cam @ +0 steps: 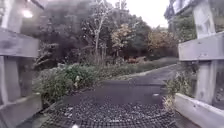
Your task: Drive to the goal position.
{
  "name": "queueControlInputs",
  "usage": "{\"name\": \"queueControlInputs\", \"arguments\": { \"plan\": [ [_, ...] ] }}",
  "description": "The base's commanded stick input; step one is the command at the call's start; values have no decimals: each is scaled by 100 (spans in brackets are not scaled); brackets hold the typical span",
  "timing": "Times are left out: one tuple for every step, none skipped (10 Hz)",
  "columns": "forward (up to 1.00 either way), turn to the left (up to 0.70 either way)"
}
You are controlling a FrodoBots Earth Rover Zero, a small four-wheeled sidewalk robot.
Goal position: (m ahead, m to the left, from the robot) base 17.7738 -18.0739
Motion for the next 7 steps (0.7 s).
{"name": "queueControlInputs", "arguments": {
  "plan": [
    [45,-4],
    [45,-9],
    [45,-27],
    [45,-27],
    [45,-27],
    [45,-27],
    [45,-27]
  ]
}}
